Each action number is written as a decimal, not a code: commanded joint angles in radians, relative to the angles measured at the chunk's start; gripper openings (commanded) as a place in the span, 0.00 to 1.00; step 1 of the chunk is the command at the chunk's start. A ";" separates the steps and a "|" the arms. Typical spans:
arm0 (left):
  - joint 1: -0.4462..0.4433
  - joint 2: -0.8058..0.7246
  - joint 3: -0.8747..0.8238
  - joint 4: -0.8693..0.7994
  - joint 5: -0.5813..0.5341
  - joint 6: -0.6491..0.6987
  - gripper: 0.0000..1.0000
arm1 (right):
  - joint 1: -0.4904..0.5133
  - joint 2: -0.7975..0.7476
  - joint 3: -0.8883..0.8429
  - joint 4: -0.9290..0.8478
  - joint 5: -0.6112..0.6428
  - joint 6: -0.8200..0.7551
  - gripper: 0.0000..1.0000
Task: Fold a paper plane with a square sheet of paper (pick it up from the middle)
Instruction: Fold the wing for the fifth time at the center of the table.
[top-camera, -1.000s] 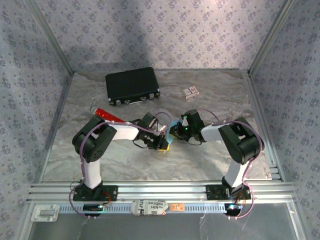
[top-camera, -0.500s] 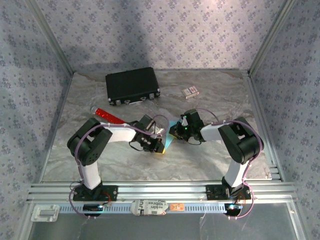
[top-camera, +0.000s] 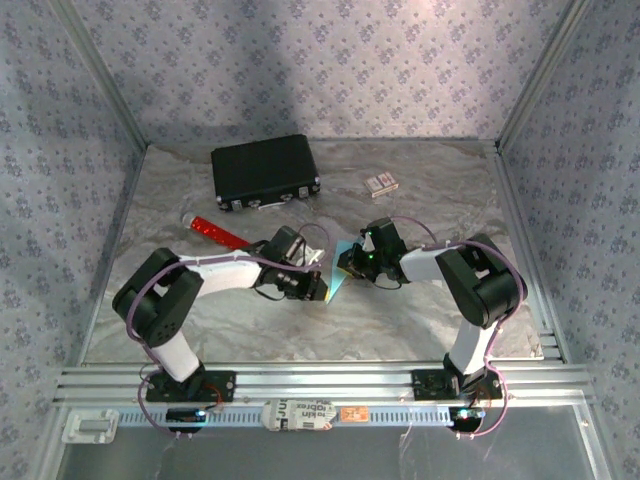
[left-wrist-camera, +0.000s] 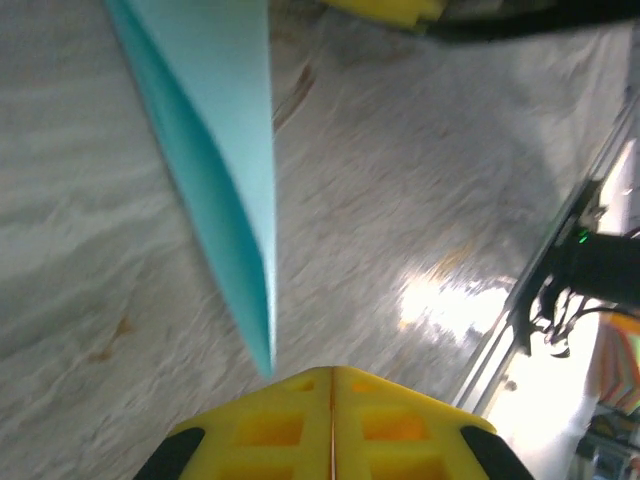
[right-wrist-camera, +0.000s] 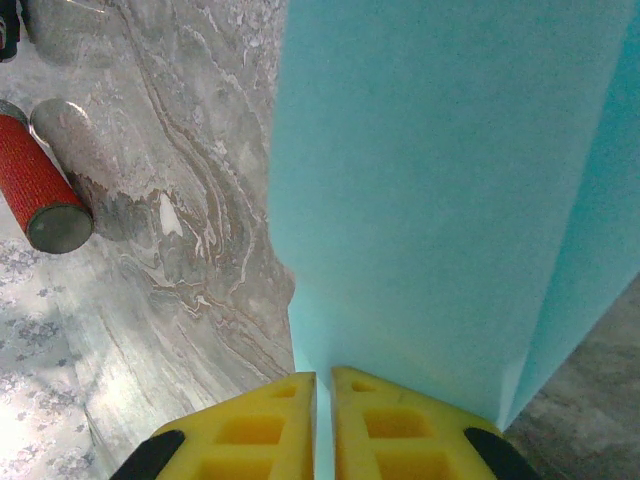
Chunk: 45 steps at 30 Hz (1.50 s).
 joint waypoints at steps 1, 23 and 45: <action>0.009 0.028 0.034 0.142 0.044 -0.100 0.09 | 0.008 0.043 -0.010 -0.102 0.075 0.001 0.14; 0.001 0.246 0.143 -0.011 -0.145 -0.033 0.11 | 0.008 0.021 -0.019 -0.077 0.062 0.009 0.14; -0.001 0.231 0.029 -0.027 -0.044 0.078 0.01 | 0.011 -0.202 -0.030 -0.137 0.105 -0.061 0.14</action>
